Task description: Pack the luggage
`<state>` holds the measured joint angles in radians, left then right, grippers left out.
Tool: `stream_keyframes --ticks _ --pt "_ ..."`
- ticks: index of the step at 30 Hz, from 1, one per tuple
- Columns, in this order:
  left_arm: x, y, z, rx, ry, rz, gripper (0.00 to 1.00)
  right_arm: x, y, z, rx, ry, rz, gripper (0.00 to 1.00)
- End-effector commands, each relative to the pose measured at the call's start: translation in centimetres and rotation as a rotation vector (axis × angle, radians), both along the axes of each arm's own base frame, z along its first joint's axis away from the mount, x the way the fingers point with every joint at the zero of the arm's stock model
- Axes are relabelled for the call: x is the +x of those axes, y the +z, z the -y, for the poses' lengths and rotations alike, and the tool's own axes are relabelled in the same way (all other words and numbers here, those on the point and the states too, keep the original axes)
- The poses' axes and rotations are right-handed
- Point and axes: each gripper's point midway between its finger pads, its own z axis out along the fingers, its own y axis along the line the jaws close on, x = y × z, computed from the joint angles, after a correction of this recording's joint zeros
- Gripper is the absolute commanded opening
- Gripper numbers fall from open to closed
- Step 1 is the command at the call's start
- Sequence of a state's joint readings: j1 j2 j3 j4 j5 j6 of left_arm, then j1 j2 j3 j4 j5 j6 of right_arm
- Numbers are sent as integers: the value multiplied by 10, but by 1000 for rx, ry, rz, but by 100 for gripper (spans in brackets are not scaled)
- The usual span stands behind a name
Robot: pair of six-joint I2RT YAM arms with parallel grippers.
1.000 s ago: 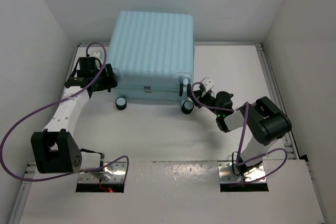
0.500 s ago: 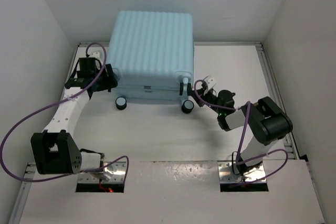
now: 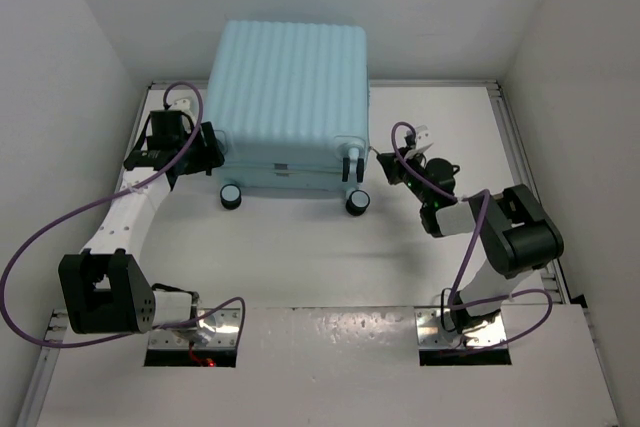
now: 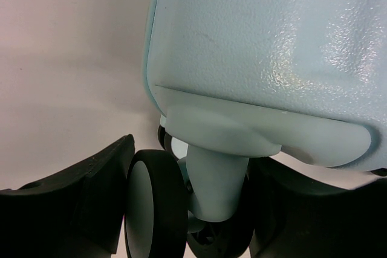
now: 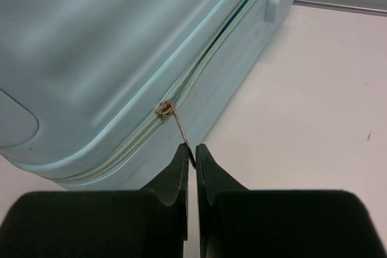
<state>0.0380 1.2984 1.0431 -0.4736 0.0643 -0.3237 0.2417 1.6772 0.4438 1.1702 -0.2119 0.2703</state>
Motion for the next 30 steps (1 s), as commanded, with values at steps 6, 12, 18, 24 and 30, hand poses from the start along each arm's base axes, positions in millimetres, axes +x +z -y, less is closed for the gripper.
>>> stream_keyframes --ticks 6,12,18,24,30 --pt "-38 -53 -33 97 141 -220 26 29 65 -3 53 43 222 0" --pt "-40 -57 -33 97 141 -230 26 28 51 -17 -39 146 220 0" --pt "-38 -56 -33 97 141 -220 26 41 45 -13 -67 109 201 1" --pt "-38 -52 -28 81 113 -208 24 53 42 -13 -67 91 194 0" --pt "-44 -52 -56 171 206 -223 9 67 48 -6 -56 27 200 0"
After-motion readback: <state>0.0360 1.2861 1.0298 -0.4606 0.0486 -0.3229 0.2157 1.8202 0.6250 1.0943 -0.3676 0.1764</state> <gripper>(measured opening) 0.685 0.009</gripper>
